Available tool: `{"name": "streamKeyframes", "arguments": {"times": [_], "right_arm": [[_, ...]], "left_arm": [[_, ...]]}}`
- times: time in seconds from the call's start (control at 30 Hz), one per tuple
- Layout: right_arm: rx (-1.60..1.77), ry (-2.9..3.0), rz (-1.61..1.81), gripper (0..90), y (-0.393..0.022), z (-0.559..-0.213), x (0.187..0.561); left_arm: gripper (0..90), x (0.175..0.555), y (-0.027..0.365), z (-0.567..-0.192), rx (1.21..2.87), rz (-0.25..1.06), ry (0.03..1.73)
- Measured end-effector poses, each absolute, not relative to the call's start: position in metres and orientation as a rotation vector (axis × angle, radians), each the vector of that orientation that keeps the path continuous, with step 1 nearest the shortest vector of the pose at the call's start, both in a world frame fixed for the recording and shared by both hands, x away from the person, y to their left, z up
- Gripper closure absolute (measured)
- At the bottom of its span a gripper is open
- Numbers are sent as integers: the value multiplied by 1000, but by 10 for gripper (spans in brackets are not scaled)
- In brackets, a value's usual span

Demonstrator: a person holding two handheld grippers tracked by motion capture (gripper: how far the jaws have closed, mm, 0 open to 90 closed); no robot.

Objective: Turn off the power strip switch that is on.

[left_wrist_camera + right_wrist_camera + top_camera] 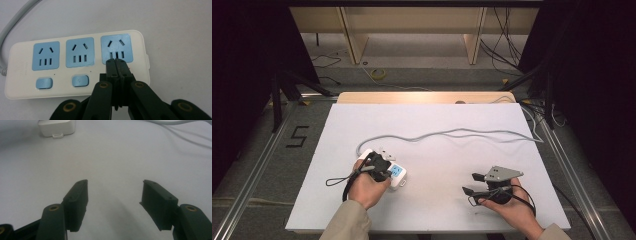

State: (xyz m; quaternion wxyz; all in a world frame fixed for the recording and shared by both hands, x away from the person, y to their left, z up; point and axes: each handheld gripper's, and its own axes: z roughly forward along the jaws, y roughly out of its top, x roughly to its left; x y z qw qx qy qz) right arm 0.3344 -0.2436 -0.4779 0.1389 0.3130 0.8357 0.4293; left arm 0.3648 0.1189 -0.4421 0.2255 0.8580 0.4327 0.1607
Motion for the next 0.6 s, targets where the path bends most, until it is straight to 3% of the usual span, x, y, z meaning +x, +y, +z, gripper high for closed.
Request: {"name": "streamKeyframes", "arguments": {"times": [0.6], "right_arm": [[905, 2416, 1241, 389, -244, -478, 334]], "left_arm": [[896, 366, 115, -444, 2387, 428, 1184]]}}
